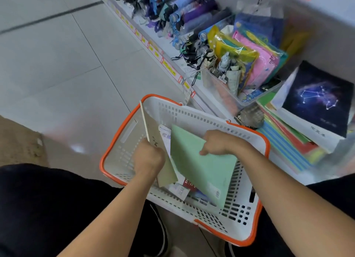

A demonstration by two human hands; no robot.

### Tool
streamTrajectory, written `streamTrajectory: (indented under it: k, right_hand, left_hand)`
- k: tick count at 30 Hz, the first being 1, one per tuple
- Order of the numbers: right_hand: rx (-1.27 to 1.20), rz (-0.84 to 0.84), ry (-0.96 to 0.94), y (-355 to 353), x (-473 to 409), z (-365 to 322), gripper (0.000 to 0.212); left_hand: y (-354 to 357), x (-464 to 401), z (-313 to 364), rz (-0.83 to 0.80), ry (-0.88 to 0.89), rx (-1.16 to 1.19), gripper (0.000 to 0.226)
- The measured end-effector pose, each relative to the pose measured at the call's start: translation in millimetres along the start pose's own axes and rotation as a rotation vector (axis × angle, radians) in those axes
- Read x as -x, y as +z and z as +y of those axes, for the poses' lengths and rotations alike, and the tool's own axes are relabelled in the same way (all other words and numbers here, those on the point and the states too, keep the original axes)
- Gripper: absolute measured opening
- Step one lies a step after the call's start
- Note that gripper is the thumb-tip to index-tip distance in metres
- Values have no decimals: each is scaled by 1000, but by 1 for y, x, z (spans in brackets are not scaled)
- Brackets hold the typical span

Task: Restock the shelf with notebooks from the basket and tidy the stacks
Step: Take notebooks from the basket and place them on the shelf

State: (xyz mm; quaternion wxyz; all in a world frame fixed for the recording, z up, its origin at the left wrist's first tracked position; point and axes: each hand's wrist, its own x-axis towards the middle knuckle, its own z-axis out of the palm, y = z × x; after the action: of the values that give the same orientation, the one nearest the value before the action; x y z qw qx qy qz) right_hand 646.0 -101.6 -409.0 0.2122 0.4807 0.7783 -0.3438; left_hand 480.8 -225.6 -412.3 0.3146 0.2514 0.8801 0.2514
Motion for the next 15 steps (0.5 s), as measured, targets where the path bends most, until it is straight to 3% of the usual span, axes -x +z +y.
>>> streamTrajectory:
  k: [3, 6, 9, 13, 15]
  right_hand:
    - [38, 220, -47, -13, 30, -37, 17]
    - [84, 351, -139, 2, 55, -76, 12]
    - [192, 420, -218, 16, 72, -103, 14]
    - [205, 489, -246, 19, 72, -113, 17]
    - [212, 499, -260, 18, 72, -114, 17]
  left_hand:
    - [5, 2, 5, -22, 39, 104, 19]
    - [5, 9, 20, -112, -14, 437, 18]
    - [2, 10, 29, -147, -40, 554, 21]
    - [-8, 7, 30, -205, -15, 621, 64]
    - [-11, 5, 26, -237, 9, 661, 73]
